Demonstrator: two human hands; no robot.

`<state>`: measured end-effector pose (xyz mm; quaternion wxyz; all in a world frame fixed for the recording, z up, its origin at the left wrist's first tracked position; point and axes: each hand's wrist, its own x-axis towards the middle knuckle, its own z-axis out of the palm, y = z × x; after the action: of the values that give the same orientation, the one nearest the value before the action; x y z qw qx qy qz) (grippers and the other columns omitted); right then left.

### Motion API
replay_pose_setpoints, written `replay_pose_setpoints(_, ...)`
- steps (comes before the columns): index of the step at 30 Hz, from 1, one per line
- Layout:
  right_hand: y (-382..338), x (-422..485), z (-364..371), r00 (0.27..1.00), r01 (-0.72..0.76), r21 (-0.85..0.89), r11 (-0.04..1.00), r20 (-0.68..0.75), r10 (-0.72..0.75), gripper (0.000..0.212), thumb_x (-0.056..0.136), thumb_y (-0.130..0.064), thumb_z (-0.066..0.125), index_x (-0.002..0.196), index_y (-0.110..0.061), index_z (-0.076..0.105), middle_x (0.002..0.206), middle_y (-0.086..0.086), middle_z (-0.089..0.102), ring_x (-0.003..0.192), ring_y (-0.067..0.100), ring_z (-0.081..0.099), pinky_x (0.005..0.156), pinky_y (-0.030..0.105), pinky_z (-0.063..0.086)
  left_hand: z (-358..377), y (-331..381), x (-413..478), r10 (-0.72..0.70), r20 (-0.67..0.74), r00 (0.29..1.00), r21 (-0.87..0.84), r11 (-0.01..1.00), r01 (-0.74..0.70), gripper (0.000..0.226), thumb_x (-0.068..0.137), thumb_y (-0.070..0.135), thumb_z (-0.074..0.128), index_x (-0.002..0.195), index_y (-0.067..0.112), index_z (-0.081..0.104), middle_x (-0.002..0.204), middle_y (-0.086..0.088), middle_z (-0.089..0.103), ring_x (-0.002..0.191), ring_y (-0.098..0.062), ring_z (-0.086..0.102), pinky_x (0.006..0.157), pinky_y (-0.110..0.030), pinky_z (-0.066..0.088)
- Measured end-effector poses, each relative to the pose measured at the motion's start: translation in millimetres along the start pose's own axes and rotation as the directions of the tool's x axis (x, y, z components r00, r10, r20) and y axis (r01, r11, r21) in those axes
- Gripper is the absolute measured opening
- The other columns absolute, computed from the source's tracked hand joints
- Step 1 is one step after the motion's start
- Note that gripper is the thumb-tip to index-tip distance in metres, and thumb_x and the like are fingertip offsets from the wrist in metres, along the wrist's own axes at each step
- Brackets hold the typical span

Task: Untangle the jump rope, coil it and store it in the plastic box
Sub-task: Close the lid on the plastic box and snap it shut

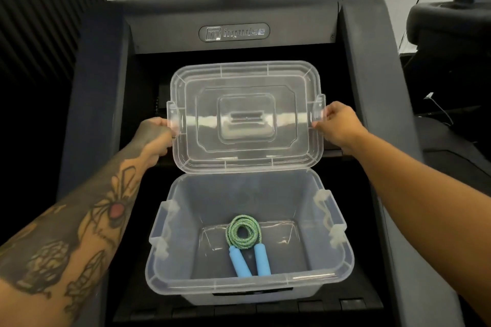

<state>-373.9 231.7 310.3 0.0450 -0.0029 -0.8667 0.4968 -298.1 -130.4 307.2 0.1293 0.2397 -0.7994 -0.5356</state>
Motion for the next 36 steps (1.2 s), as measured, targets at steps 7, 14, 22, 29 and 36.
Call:
replay_pose_setpoints(7,-6.6,-67.9,-31.3,0.993,-0.035,0.405,0.914,0.117,-0.014,0.016,0.085,0.002,0.046,0.085,-0.011,0.055,0.08,0.01,0.063,0.064,0.027,0.06,0.057,0.034,0.053,-41.6,4.4,-63.3,-0.032,0.165,0.986,-0.464,0.879,0.106,0.066,0.085,0.064,0.028,0.088,0.007,0.061,0.078,-0.011,0.058,0.059,-0.023,0.048,0.053,-0.033,0.04)
replay_pose_setpoints(14,1.7,-127.8,-46.8,0.967,-0.202,0.672,0.712,0.251,0.037,0.043,0.091,-0.042,0.041,0.083,-0.004,0.059,0.085,0.011,0.063,0.072,0.026,0.058,0.066,0.037,0.045,-56.0,-6.2,-120.5,0.032,0.224,0.974,-0.396,0.916,0.061,0.019,0.076,0.031,0.07,0.075,0.013,0.066,0.074,-0.003,0.06,0.067,-0.017,0.055,0.057,-0.026,0.046)
replay_pose_setpoints(22,29.2,-166.1,-15.3,0.992,-0.05,0.216,0.975,0.121,0.024,0.034,0.086,-0.01,0.069,0.118,-0.015,0.059,0.109,0.0,0.066,0.09,0.012,0.066,0.072,0.025,0.054,-47.0,-59.1,-136.6,0.016,0.188,0.982,-0.225,0.974,0.027,0.068,0.078,0.006,0.073,0.138,0.016,0.042,0.136,-0.003,0.05,0.113,-0.02,0.056,0.075,-0.032,0.051)
replay_pose_setpoints(29,42.8,-176.5,6.0,0.985,-0.086,-0.005,0.996,0.151,0.086,0.055,0.089,-0.013,0.063,0.14,-0.023,0.044,0.134,0.002,0.054,0.116,0.024,0.056,0.098,0.047,0.05,-37.8,-77.1,-147.0,0.013,0.189,0.982,-0.106,0.994,0.007,0.068,0.083,0.008,0.069,0.14,0.017,0.033,0.13,-0.002,0.049,0.104,-0.017,0.055,0.074,-0.031,0.051)
replay_pose_setpoints(36,34.8,-166.8,8.8,0.982,-0.076,-0.079,0.994,0.17,0.088,0.054,0.093,-0.011,0.058,0.144,-0.02,0.04,0.139,0.005,0.051,0.12,0.027,0.054,0.095,0.042,0.048,-29.0,-85.2,-142.5,-0.031,0.188,0.982,-0.065,0.997,0.044,0.06,0.085,0.013,0.066,0.137,0.019,0.036,0.121,0.001,0.051,0.096,-0.016,0.059,0.079,-0.04,0.053)
